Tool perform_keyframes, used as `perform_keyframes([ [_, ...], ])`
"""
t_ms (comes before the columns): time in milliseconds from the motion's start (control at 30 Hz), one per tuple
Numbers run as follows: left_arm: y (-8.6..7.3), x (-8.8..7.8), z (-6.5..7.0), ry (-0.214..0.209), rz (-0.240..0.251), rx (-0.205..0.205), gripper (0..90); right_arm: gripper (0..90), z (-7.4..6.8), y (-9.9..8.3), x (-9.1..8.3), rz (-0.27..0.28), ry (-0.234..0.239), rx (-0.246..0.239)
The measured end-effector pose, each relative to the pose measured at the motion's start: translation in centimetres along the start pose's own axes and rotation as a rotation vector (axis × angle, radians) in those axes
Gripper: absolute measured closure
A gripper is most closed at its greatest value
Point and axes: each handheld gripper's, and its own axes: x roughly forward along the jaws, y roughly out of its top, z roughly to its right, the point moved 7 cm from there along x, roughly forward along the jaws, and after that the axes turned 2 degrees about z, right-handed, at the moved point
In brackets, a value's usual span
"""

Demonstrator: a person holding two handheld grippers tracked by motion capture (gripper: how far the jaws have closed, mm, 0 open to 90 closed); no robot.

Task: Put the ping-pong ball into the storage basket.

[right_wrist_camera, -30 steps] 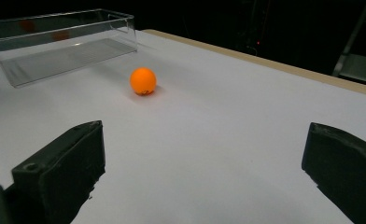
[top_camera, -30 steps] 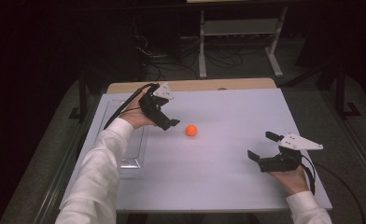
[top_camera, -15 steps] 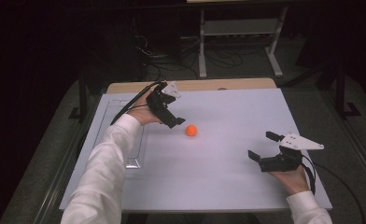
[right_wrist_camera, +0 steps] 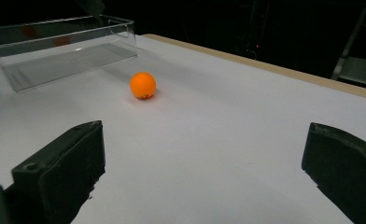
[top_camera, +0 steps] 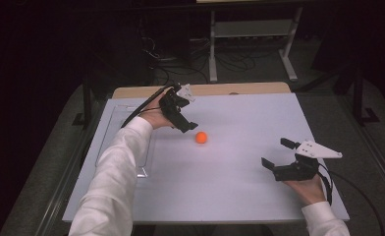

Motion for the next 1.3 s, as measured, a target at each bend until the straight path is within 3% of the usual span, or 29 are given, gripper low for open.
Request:
perform_keyframes([
  [667,-0.6,2.6,0.2,-0.034,-0.024,0.02,0.0,0.0,0.0,-0.1,0.0,-0.003,0.001,-0.001],
  [1133,-1.6,5.2,1.2,-0.076,-0.104,0.054,0.0,0.0,-0.1,-0.2,0.0,-0.01,0.003,-0.004],
  [1300,-1.7,5.9,1.5,-0.089,-0.108,0.062,0.0,0.0,-0.1,-0.2,0.0,-0.011,0.003,-0.005],
])
